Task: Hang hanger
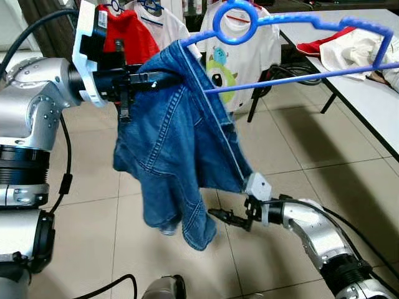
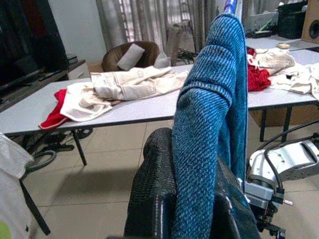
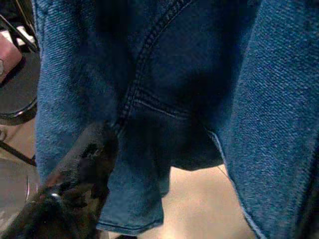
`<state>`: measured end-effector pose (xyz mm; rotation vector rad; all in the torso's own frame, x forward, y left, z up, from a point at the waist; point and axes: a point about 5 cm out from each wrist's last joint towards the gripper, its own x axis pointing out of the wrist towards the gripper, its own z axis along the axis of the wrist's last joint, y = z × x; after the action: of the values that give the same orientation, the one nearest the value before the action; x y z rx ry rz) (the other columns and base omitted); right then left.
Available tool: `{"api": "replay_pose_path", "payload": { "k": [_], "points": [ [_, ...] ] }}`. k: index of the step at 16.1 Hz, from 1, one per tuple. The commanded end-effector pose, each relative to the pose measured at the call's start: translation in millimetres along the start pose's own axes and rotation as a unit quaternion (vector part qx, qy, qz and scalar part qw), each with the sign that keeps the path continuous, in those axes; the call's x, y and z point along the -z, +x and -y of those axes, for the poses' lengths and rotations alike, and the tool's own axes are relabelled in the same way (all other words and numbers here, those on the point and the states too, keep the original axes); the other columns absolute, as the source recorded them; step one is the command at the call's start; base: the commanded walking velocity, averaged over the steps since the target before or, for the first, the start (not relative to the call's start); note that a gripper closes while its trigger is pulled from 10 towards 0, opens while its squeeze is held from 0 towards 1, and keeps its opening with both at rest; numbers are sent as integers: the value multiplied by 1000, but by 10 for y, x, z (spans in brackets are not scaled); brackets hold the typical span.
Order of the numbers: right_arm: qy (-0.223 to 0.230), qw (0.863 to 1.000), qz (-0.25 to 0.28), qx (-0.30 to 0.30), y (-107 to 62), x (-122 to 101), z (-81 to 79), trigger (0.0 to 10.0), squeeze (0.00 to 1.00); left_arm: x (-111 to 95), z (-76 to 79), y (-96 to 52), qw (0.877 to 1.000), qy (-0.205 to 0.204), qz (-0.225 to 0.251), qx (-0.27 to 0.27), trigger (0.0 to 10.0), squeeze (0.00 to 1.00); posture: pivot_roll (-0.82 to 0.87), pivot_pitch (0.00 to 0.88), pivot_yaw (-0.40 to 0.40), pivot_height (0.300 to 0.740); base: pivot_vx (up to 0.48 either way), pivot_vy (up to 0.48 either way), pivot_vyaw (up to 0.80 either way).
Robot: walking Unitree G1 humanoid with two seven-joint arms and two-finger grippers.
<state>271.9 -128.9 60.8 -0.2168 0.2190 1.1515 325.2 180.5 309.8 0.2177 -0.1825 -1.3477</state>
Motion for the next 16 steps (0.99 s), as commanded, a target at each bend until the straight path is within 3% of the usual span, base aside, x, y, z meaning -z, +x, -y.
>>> {"api": "replay_pose_path", "payload": {
  "k": [1,5,7,11,14,16],
  "points": [
    [14,1000,-8,6,-86,73,11,0,0,-125,-34,-86,1000,22,14,-16,0,0,-46,71,72,740,0,0,0],
    [40,998,-21,50,-355,177,121,0,0,-40,-27,-159,999,24,-12,-20,0,0,-54,70,71,740,0,0,0],
    [62,992,-33,102,-581,236,253,0,0,25,-12,-194,999,20,-22,-24,0,0,-60,71,70,740,0,0,0],
    [69,981,-45,174,-873,249,423,0,0,98,-4,-242,999,18,-33,-35,0,0,-67,68,67,740,0,0,0],
    [60,959,-35,276,-1114,173,638,0,0,177,38,-312,998,13,-46,-47,0,0,-70,66,68,740,0,0,0],
    [50,926,-20,373,-1337,90,807,0,0,268,79,-391,995,15,-69,-64,0,0,-71,65,69,740,0,0,0]
  ]
}}
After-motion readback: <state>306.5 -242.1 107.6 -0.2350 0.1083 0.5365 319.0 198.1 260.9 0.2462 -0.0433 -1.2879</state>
